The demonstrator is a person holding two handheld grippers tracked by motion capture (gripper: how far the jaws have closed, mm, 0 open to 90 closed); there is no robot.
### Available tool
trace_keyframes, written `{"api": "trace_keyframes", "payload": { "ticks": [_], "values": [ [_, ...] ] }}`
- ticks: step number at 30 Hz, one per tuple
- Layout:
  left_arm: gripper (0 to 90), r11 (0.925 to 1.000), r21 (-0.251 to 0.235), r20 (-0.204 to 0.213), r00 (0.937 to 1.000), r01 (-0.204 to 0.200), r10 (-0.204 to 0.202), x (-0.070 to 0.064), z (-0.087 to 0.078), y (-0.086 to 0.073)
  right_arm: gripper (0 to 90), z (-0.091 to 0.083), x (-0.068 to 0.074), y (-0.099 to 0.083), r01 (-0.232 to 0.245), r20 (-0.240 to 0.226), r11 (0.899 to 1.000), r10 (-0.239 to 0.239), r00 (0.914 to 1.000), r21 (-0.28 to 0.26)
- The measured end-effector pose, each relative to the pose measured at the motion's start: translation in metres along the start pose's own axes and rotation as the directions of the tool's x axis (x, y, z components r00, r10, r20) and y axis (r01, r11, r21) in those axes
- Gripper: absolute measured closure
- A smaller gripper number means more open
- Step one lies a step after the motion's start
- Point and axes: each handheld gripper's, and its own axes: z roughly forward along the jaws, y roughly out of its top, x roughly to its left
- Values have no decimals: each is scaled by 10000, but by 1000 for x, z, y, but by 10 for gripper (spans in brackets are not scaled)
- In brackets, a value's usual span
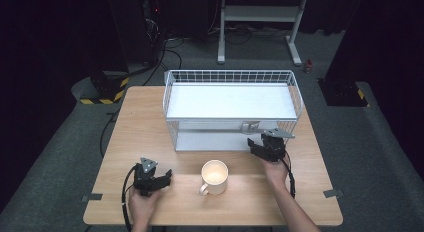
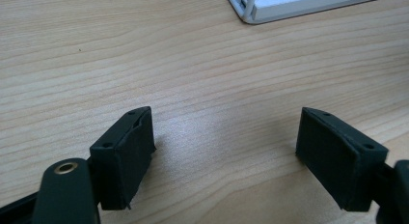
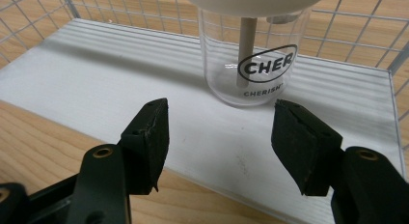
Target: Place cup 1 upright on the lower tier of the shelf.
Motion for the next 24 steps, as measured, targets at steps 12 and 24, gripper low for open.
{"api": "trace_keyframes", "payload": {
  "ticks": [12,24],
  "values": [
    [214,10000,15,1,10000,-30,30,0,0,0,368,-14,-5,-2,215,-131,9995,-218,9997,-228],
    [214,10000,2,-12,10000,-36,36,0,0,0,362,-29,-11,-7,120,-345,9991,-134,9993,-419]
  ]
}}
